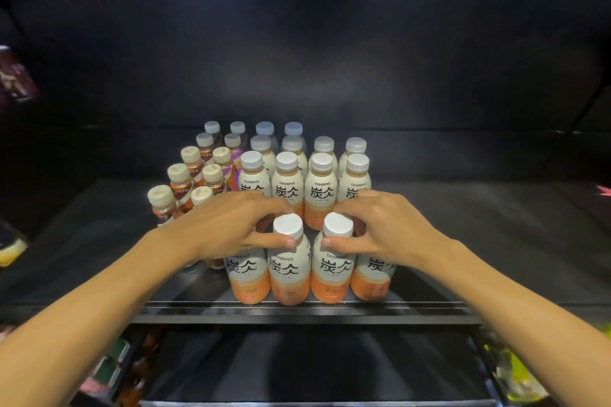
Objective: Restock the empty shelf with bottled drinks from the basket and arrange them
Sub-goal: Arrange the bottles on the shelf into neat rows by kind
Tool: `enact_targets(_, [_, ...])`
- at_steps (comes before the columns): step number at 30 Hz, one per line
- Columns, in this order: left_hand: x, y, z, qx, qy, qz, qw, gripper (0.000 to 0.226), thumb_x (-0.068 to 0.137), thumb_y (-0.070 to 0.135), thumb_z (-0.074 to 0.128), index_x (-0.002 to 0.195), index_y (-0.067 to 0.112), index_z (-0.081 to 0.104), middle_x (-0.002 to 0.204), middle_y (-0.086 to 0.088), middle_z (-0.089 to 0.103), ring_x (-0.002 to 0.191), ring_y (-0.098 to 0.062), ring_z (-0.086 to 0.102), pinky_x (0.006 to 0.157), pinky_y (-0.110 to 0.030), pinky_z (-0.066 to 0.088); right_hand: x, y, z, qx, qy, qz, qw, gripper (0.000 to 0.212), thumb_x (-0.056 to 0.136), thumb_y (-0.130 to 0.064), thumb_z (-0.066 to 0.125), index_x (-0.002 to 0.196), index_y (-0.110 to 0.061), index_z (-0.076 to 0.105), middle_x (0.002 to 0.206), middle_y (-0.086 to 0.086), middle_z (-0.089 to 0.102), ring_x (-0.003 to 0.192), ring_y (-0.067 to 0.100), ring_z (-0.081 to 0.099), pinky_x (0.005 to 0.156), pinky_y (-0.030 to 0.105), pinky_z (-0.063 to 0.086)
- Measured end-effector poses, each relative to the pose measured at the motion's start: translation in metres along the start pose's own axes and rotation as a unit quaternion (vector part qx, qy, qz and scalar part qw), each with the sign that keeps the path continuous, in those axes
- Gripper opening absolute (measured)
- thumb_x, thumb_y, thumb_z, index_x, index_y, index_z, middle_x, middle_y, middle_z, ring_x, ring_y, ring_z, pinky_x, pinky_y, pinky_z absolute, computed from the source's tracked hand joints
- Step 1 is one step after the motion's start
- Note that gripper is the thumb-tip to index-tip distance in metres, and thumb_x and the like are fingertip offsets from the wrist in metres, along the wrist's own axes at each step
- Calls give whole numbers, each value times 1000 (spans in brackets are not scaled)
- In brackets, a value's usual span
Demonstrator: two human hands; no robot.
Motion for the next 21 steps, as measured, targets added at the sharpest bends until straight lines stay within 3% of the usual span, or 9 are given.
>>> enact_targets(8, [-1,-4,2,-18,26,-10,999,58,81,80,47,124,43,57,103,14,65,93,-4,56,75,-34,51,0,0,-1,9,39,2,999,53,82,-76,56,96,-29,74,71,-18,50,65,6,46,60,11,28])
enact_targets(14, [3,-8,3,-19,37,-20,999,53,82,77,51,118,39,59,101,12,65,93,-4,55,74,-31,49,6,0,3,7,38,7,999,58,79,-78,55,95,-26,74,70,-15,51,64,9,50,57,22,36])
enact_targets(18, [6,-7,1,-22,20,-25,999,56,82,78,49,122,40,58,106,15,65,95,-3,55,77,-31,50,7,0,1,8,32,3,999,56,80,-77,54,94,-26,72,72,-17,52,65,8,50,57,14,32])
enact_targets(21, [6,-7,1,-13,8,-32,999,56,84,77,47,129,44,54,103,15,64,93,-4,56,75,-29,49,7,1,2,16,39,1,999,55,80,-76,55,95,-26,72,76,-15,61,68,9,55,58,23,42])
Point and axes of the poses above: each hand's wrist, its own x-axis towards the middle knuckle, its own z-axis out of the palm, y = z × x, the point moved 3 cm from there along x, towards the middle knuckle
